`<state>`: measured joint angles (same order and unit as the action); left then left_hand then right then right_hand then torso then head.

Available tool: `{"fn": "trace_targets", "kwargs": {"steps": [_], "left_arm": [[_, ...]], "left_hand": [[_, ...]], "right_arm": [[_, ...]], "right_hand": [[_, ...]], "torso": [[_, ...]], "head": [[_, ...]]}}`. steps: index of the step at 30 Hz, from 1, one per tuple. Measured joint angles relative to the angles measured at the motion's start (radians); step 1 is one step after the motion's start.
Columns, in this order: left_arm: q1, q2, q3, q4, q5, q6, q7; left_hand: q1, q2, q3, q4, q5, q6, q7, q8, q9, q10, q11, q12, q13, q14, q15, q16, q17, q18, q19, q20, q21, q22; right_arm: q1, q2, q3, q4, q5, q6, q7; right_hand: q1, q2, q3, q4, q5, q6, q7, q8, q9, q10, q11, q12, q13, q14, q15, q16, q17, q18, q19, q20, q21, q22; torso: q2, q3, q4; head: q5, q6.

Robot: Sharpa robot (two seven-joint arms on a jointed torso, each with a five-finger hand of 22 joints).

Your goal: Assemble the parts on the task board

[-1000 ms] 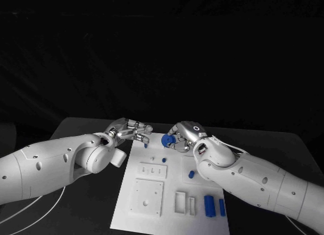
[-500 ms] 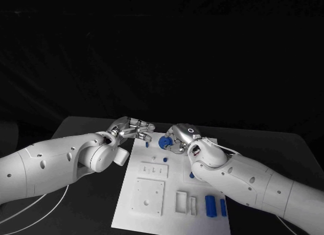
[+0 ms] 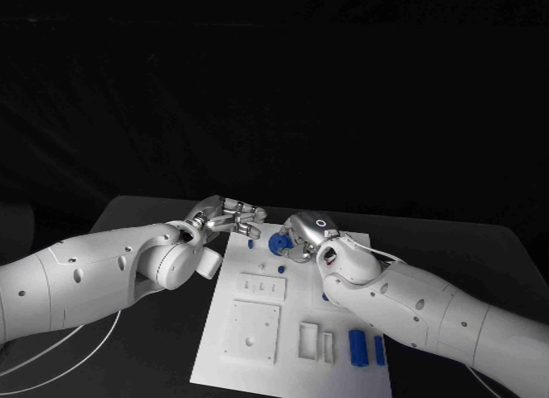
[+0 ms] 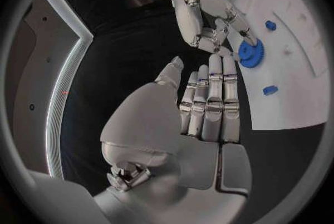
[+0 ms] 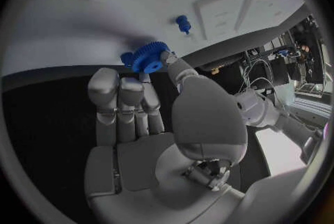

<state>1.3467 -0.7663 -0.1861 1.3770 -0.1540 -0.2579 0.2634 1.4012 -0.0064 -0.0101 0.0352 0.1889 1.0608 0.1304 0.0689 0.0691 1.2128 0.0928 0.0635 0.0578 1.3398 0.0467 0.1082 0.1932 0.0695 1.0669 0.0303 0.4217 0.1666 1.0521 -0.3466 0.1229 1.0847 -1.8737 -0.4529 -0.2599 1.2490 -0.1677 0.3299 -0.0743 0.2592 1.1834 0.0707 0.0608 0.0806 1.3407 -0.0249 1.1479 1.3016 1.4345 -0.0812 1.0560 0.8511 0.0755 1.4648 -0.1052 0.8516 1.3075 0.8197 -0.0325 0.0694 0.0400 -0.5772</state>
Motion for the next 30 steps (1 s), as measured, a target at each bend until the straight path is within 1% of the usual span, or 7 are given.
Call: {"fn": "trace_targets", "kwargs": {"steps": [8,13,16,18,20,25,30], "left_arm": [[0.000,0.003,0.000,0.000,0.000,0.001,0.000],[0.000,0.003,0.000,0.000,0.000,0.001,-0.001],[0.001,0.003,0.000,0.000,0.000,0.002,-0.002],[0.001,0.003,0.000,0.000,0.000,0.002,-0.002],[0.001,0.003,0.000,0.000,0.000,0.003,-0.003],[0.001,0.004,0.000,0.000,0.000,0.004,-0.004],[0.001,0.004,0.000,-0.001,0.000,0.005,-0.005]], "left_hand": [[0.000,0.000,0.000,0.000,0.000,0.000,0.000,0.000,0.000,0.000,0.000,0.000,0.000,0.000,0.000,0.000,0.000,0.000,0.000,0.000,0.000,0.000],[0.000,0.000,0.000,0.000,0.000,0.000,0.000,0.000,0.000,0.000,0.000,0.000,0.000,0.000,0.000,0.000,0.000,0.000,0.000,0.000,0.000,0.000],[0.000,0.000,0.000,0.000,0.000,0.000,0.000,0.000,0.000,0.000,0.000,0.000,0.000,0.000,0.000,0.000,0.000,0.000,0.000,0.000,0.000,0.000],[0.000,0.000,0.000,0.000,0.000,0.000,0.000,0.000,0.000,0.000,0.000,0.000,0.000,0.000,0.000,0.000,0.000,0.000,0.000,0.000,0.000,0.000],[0.000,0.000,0.000,0.000,0.000,0.000,0.000,0.000,0.000,0.000,0.000,0.000,0.000,0.000,0.000,0.000,0.000,0.000,0.000,0.000,0.000,0.000],[0.000,0.000,0.000,0.000,0.000,0.000,0.000,0.000,0.000,0.000,0.000,0.000,0.000,0.000,0.000,0.000,0.000,0.000,0.000,0.000,0.000,0.000],[0.000,0.000,0.000,0.000,0.000,0.000,0.000,0.000,0.000,0.000,0.000,0.000,0.000,0.000,0.000,0.000,0.000,0.000,0.000,0.000,0.000,0.000]], "right_arm": [[0.000,0.017,-0.011,-0.027,0.001,0.000,0.003],[0.001,0.021,-0.013,-0.036,0.003,0.000,0.005],[0.000,0.023,-0.016,-0.043,0.005,0.003,0.005],[0.000,0.023,-0.016,-0.046,0.009,0.004,0.006],[-0.001,0.024,-0.017,-0.048,0.013,0.006,0.007],[0.000,0.025,-0.017,-0.049,0.026,0.013,0.011],[0.002,0.023,-0.016,-0.047,0.039,0.021,0.012]], "right_hand": [[0.000,0.000,-0.004,0.004,-0.002,0.000,0.000,-0.004,-0.001,0.000,0.000,-0.013,-0.007,-0.002,-0.002,-0.006,-0.005,0.000,0.000,0.000,-0.006,0.000],[-0.005,-0.005,-0.016,0.016,-0.021,-0.001,0.000,-0.004,-0.006,-0.008,0.008,-0.031,-0.018,-0.003,-0.002,-0.015,-0.010,0.000,0.000,0.000,-0.012,0.000],[-0.030,-0.005,-0.031,0.034,-0.043,-0.032,0.003,-0.004,-0.006,-0.023,0.007,-0.043,-0.027,-0.003,-0.002,-0.020,-0.011,0.001,0.000,0.000,-0.018,0.000],[-0.058,-0.010,-0.048,0.063,-0.079,-0.072,0.013,0.000,-0.011,-0.031,0.009,-0.053,-0.034,-0.003,-0.002,-0.022,-0.012,0.001,0.000,0.000,-0.023,0.000],[-0.088,-0.012,-0.072,0.105,-0.090,-0.092,0.015,0.003,-0.013,-0.033,0.011,-0.053,-0.038,-0.003,-0.003,-0.022,-0.010,0.001,0.000,0.000,-0.023,0.000],[-0.160,-0.033,-0.073,0.244,-0.146,-0.127,0.026,0.006,-0.015,-0.040,0.018,-0.061,-0.047,-0.003,-0.002,-0.022,0.013,0.001,0.000,0.000,-0.023,0.000],[-0.191,-0.040,-0.061,0.296,-0.170,-0.132,0.024,0.005,-0.017,-0.040,0.018,-0.054,-0.047,-0.003,-0.002,-0.016,0.030,0.001,0.000,0.000,-0.012,0.000]], "torso": [[0.000,-0.0001,-0.0019],[0.000,-0.0004,-0.0026],[0.000,-0.0006,-0.0031],[0.000,-0.0003,-0.0034],[-0.001,0.0001,-0.0037],[0.000,0.0008,-0.0042],[0.000,0.0012,-0.0043]], "head": [[0.001,0.002],[0.001,0.003],[0.001,0.003],[0.001,0.003],[0.000,0.003],[0.000,0.003],[-0.001,0.003]]}}
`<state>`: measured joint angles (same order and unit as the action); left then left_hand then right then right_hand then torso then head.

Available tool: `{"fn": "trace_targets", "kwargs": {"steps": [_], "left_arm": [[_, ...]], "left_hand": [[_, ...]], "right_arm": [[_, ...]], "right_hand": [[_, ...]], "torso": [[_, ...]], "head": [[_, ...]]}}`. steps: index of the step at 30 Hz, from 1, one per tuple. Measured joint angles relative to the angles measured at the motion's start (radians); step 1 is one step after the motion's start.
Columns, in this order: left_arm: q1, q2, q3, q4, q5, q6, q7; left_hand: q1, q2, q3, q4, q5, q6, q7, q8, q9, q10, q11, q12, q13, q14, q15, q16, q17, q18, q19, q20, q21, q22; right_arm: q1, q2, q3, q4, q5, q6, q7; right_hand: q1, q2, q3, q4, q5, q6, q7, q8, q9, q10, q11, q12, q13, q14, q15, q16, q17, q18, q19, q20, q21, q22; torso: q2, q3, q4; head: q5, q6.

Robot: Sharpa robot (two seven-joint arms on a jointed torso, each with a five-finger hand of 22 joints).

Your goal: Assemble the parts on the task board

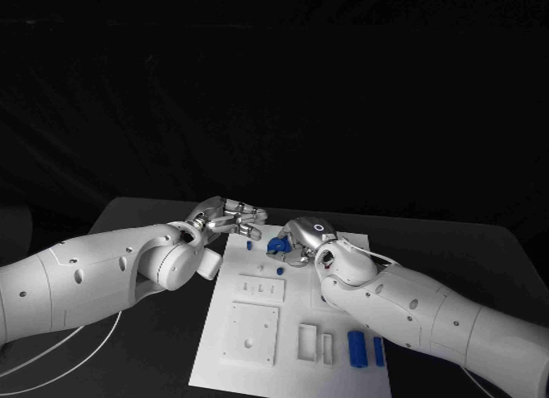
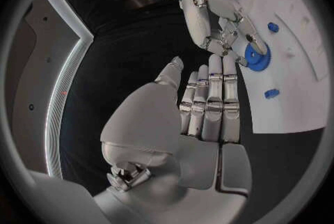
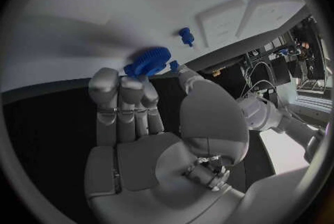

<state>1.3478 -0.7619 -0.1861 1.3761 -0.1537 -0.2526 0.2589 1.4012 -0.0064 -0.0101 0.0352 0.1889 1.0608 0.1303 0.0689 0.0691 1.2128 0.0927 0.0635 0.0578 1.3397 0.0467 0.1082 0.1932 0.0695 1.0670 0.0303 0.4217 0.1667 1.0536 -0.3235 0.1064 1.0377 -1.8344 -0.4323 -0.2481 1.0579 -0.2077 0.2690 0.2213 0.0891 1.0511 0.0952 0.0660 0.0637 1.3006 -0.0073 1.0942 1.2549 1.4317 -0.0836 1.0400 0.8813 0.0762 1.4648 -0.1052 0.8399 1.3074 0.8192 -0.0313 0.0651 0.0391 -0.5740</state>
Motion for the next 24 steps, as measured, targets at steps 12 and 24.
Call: {"fn": "trace_targets", "kwargs": {"steps": [12,24], "left_arm": [[0.000,-0.005,0.000,0.000,0.000,0.002,-0.001],[0.000,-0.014,0.000,0.001,0.000,0.002,-0.003]], "left_hand": [[0.000,0.000,0.000,0.000,0.000,0.000,0.000,0.000,0.000,0.000,0.000,0.000,0.000,0.000,0.000,0.000,0.000,0.000,0.000,0.000,0.000,0.000],[0.000,0.000,0.000,0.000,0.000,0.000,0.000,0.000,0.000,0.000,0.000,0.000,0.000,0.000,0.000,0.000,0.000,0.000,0.000,0.000,0.000,0.000]], "right_arm": [[-0.004,-0.041,-0.003,0.035,0.022,0.027,-0.005],[-0.008,-0.108,0.004,0.101,0.035,-0.002,-0.026]], "right_hand": [[0.000,0.000,-0.005,0.011,0.000,0.001,-0.004,-0.002,0.003,0.000,0.000,0.005,0.004,0.000,0.000,0.007,0.014,0.000,0.000,0.000,0.012,0.000],[0.007,-0.007,0.006,-0.001,0.008,0.006,-0.002,0.000,0.003,0.002,0.002,0.010,0.006,0.000,0.000,0.009,0.022,0.000,0.000,0.000,0.021,0.000]], "torso": [[0.000,0.0014,-0.0014],[0.000,0.0027,-0.0030]], "head": [[0.000,-0.002],[-0.003,0.003]]}}
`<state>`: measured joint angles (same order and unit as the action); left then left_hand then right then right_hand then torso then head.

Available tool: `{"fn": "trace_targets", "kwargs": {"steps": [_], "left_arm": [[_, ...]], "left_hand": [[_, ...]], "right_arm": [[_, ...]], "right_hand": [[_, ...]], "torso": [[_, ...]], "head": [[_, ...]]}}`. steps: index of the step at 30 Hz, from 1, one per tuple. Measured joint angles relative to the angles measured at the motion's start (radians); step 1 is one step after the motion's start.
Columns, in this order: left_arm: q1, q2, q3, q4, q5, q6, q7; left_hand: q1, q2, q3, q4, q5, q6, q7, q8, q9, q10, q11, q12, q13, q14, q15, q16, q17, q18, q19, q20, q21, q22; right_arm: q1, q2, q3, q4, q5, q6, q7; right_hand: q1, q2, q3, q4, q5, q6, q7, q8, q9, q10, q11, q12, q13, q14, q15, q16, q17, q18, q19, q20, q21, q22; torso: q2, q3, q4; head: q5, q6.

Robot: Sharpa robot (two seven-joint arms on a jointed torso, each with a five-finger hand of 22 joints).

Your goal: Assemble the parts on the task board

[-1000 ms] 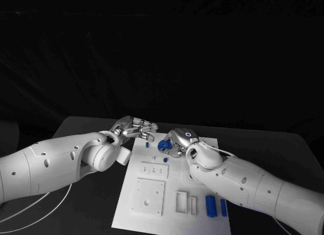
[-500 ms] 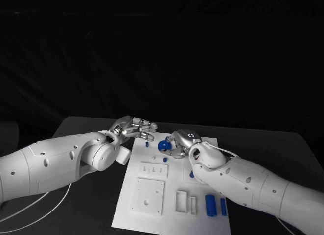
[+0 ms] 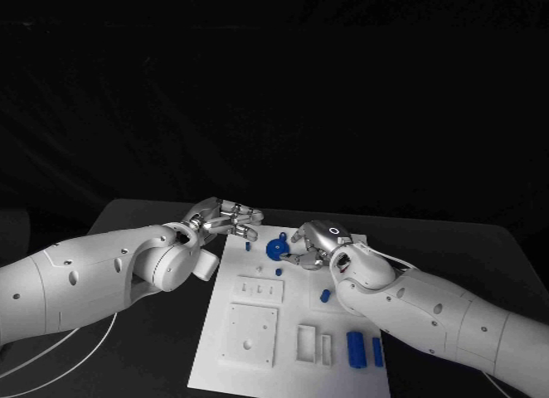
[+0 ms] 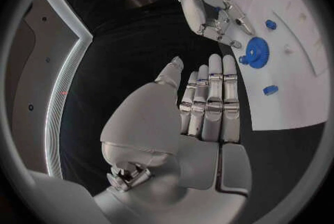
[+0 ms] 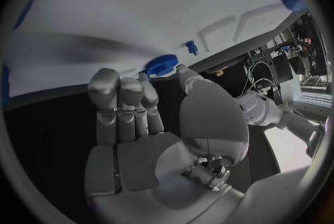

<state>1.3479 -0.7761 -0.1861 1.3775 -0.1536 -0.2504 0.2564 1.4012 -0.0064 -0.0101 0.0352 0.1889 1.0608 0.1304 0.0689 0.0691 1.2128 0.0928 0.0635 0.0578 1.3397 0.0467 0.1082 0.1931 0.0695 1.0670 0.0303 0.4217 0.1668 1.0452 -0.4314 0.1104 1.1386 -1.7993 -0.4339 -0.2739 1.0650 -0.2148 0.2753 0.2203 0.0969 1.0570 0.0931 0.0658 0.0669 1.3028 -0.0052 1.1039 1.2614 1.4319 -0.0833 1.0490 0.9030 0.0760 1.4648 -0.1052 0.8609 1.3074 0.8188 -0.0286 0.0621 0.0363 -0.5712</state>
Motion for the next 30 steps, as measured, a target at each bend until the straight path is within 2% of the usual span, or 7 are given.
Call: {"fn": "trace_targets", "kwargs": {"steps": [4,9,13,17,22,25,30], "left_arm": [[0.000,-0.002,0.000,-0.003,0.000,0.000,0.000],[0.000,-0.003,0.000,-0.008,0.000,0.000,0.000],[0.000,-0.005,0.000,-0.011,0.000,0.000,0.000],[0.000,-0.009,-0.001,-0.014,0.000,0.000,0.000],[-0.001,-0.012,-0.001,-0.019,0.000,0.000,0.001],[-0.001,-0.013,-0.001,-0.023,0.000,0.000,0.002],[-0.002,-0.013,-0.001,-0.027,0.001,0.001,0.002]], "left_hand": [[0.000,0.000,0.000,0.000,0.000,0.000,0.000,0.000,0.000,0.000,0.000,0.000,0.000,0.000,0.000,0.000,0.000,0.000,0.000,0.000,0.000,0.000],[0.000,0.000,0.000,0.000,0.000,-0.004,-0.004,0.000,0.000,0.000,0.000,0.000,0.000,0.000,0.000,0.000,0.000,0.000,0.000,0.000,0.000,-0.003],[0.000,0.000,0.000,0.000,0.000,-0.004,-0.004,0.000,0.000,0.000,0.000,0.000,0.000,0.000,0.000,0.000,0.000,0.000,0.000,0.000,0.000,-0.003],[0.000,0.000,0.003,-0.003,0.000,-0.004,-0.004,0.000,0.000,0.004,-0.004,0.000,0.000,0.000,0.000,0.000,0.000,0.000,0.000,0.000,0.000,-0.003],[0.000,0.000,0.003,-0.003,0.000,-0.004,-0.004,0.000,0.000,0.004,-0.004,0.000,0.000,0.000,0.000,0.000,0.000,0.000,0.000,0.000,0.000,-0.003],[0.000,0.000,0.003,-0.003,0.000,-0.004,-0.004,0.000,0.000,0.004,-0.004,0.000,0.000,0.000,0.000,0.000,0.000,0.000,0.000,0.000,0.000,-0.003],[0.000,0.000,0.003,-0.003,0.000,-0.004,-0.004,0.000,0.000,0.003,-0.004,0.000,0.000,0.000,0.000,0.000,0.000,0.000,0.000,0.000,0.000,-0.004]], "right_arm": [[0.000,-0.033,0.018,0.036,0.007,-0.013,-0.006],[0.002,-0.114,0.063,0.111,0.031,-0.021,-0.004],[0.001,-0.191,0.091,0.150,0.077,-0.030,0.038],[-0.004,-0.255,0.114,0.166,0.149,-0.034,0.116],[-0.036,-0.326,0.161,0.168,0.271,-0.032,0.247],[-0.054,-0.342,0.175,0.153,0.326,-0.025,0.306],[-0.072,-0.351,0.185,0.116,0.377,-0.002,0.361]], "right_hand": [[0.014,-0.013,-0.017,-0.017,-0.018,0.000,0.000,0.000,0.000,0.000,0.000,0.000,-0.001,0.000,0.000,0.000,0.000,0.000,0.000,0.000,0.001,0.000],[0.099,-0.005,-0.080,-0.041,-0.027,0.000,0.000,0.000,0.000,0.000,0.000,0.000,-0.003,0.004,0.004,-0.005,-0.003,0.000,0.000,0.000,0.001,0.000],[0.184,0.021,-0.062,-0.135,-0.015,0.001,-0.001,0.000,-0.001,0.000,0.000,0.000,-0.003,0.004,0.004,-0.005,-0.004,0.000,0.001,0.006,-0.004,0.000],[0.227,0.040,-0.047,-0.212,0.058,-0.002,0.002,0.000,-0.001,0.000,0.000,0.000,-0.003,0.004,0.004,-0.005,-0.003,0.000,0.000,0.007,-0.004,0.000],[0.234,0.064,-0.107,-0.280,0.157,-0.012,0.012,0.000,-0.002,0.000,0.000,0.000,-0.004,0.001,0.007,-0.005,0.006,0.000,0.000,0.007,-0.004,0.000],[0.238,0.073,-0.134,-0.306,0.178,-0.014,0.013,0.000,-0.002,-0.004,0.004,0.000,-0.008,0.001,0.007,-0.005,0.008,-0.001,0.000,0.007,-0.004,0.000],[0.244,0.079,-0.158,-0.323,0.205,-0.037,0.019,0.000,-0.002,-0.010,0.009,-0.009,-0.013,0.000,0.007,-0.005,0.010,-0.007,0.000,0.007,-0.018,0.000]], "torso": [[-0.001,-0.0007,-0.0008],[-0.004,0.0010,-0.0063],[-0.007,0.0050,-0.0144],[-0.011,0.0100,-0.0254],[-0.016,0.0182,-0.0405],[-0.018,0.0244,-0.0499],[-0.020,0.0339,-0.0609]], "head": [[-0.002,0.003],[-0.002,0.005],[0.000,0.006],[0.001,0.009],[-0.002,0.014],[-0.004,0.016],[0.000,0.011]]}}
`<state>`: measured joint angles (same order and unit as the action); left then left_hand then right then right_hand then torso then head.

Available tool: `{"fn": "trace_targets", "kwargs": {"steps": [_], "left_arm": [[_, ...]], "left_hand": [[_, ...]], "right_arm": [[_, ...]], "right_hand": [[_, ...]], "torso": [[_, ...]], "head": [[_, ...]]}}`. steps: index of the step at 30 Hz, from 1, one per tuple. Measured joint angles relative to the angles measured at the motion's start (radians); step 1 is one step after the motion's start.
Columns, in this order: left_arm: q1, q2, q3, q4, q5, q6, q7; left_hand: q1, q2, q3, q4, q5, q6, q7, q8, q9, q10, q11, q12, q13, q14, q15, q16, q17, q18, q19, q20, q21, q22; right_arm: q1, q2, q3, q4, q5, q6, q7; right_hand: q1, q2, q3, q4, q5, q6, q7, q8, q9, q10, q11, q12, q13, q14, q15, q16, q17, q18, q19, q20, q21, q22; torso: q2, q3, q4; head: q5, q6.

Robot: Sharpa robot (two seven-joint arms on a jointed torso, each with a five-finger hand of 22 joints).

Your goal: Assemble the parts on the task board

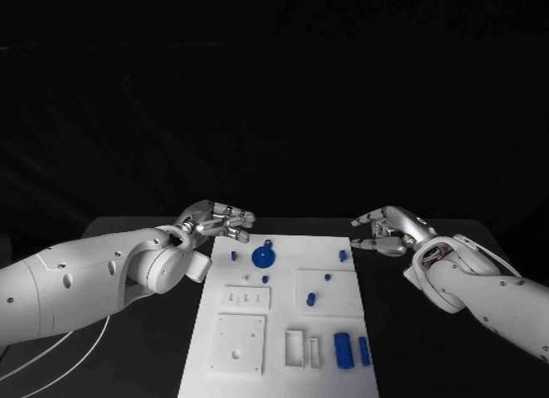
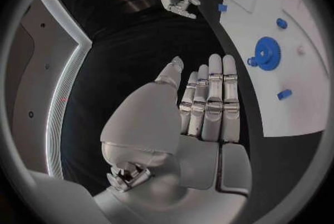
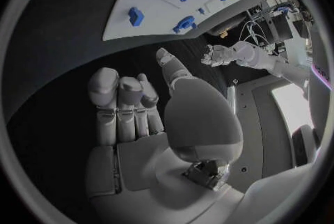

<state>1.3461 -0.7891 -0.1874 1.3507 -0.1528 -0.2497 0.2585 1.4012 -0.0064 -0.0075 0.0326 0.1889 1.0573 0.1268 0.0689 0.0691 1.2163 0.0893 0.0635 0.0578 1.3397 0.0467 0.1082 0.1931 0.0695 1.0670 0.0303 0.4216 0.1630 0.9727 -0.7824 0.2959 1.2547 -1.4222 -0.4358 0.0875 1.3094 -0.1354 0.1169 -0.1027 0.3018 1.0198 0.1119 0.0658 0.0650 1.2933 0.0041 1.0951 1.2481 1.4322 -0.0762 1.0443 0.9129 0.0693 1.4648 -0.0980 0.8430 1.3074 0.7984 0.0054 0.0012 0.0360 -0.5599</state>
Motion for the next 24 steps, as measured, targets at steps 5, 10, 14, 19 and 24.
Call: {"fn": "trace_targets", "kwargs": {"steps": [5,10,14,19,24], "left_arm": [[-0.003,0.000,-0.001,-0.004,0.000,0.002,0.000],[-0.005,0.000,-0.001,-0.009,0.000,0.003,0.000],[-0.008,0.000,-0.001,-0.013,0.000,0.003,0.000],[-0.011,0.002,-0.002,-0.015,0.000,0.004,0.000],[-0.012,0.003,-0.002,-0.016,0.000,0.005,0.000]], "left_hand": [[0.000,0.000,0.003,-0.003,0.000,0.000,0.000,0.000,0.000,-0.005,0.005,0.000,0.000,0.000,0.000,0.000,0.000,0.000,-0.004,0.004,0.000,0.000],[0.000,0.000,-0.004,-0.009,-0.040,0.000,0.000,0.000,0.000,-0.005,0.005,0.000,0.000,0.000,0.000,0.000,0.000,0.000,-0.004,0.004,0.000,-0.002],[0.000,0.000,-0.017,-0.022,-0.043,0.000,0.000,0.000,0.000,-0.005,0.005,0.000,0.000,0.000,0.000,0.000,0.000,0.000,-0.004,0.004,0.000,-0.005],[0.000,0.000,-0.017,-0.022,-0.043,0.000,0.000,0.000,0.000,-0.005,0.005,0.000,0.000,0.000,0.000,0.000,0.000,0.000,-0.004,0.004,0.000,-0.005],[0.000,0.000,-0.017,-0.022,-0.043,0.000,0.000,0.000,0.000,-0.005,0.005,0.000,0.000,0.000,0.000,0.000,0.000,0.000,-0.004,0.004,0.000,-0.005]], "right_arm": [[-0.015,0.009,0.003,-0.043,0.018,0.033,0.023],[-0.027,0.038,0.003,-0.092,0.024,0.060,0.035],[-0.031,0.062,0.004,-0.130,0.025,0.078,0.042],[-0.034,0.092,0.004,-0.173,0.025,0.095,0.048],[-0.035,0.109,0.004,-0.200,0.024,0.104,0.049]], "right_hand": [[0.005,0.005,-0.010,-0.011,0.014,-0.004,0.001,0.000,0.000,-0.001,0.001,0.000,-0.002,0.000,0.000,0.000,0.002,0.000,0.000,0.000,-0.007,0.000],[0.008,0.008,0.015,-0.052,0.016,-0.004,0.001,0.000,0.000,-0.001,0.001,0.000,-0.002,0.000,0.000,-0.005,0.006,0.000,0.000,0.000,-0.012,0.000],[0.006,0.010,0.020,-0.064,0.016,-0.002,0.000,0.000,0.000,-0.001,0.001,0.000,-0.001,0.000,0.000,-0.005,0.008,-0.001,0.000,0.000,-0.012,0.000],[0.004,0.013,0.020,-0.066,0.016,0.004,0.000,0.000,0.000,-0.001,0.001,0.000,0.001,0.000,0.000,-0.005,0.010,-0.001,0.000,0.000,-0.012,0.000],[-0.006,0.023,0.018,-0.061,0.008,0.004,0.000,0.000,0.000,-0.001,0.001,0.000,0.001,0.000,0.000,-0.005,0.011,-0.001,0.000,0.000,-0.012,0.000]], "torso": [[0.000,0.0098,-0.0062],[0.000,0.0190,-0.0092],[0.001,0.0238,-0.0085],[0.003,0.0248,-0.0044],[0.004,0.0245,-0.0012]], "head": [[0.006,-0.008],[0.012,-0.020],[0.013,-0.026],[0.009,-0.032],[0.005,-0.035]]}}
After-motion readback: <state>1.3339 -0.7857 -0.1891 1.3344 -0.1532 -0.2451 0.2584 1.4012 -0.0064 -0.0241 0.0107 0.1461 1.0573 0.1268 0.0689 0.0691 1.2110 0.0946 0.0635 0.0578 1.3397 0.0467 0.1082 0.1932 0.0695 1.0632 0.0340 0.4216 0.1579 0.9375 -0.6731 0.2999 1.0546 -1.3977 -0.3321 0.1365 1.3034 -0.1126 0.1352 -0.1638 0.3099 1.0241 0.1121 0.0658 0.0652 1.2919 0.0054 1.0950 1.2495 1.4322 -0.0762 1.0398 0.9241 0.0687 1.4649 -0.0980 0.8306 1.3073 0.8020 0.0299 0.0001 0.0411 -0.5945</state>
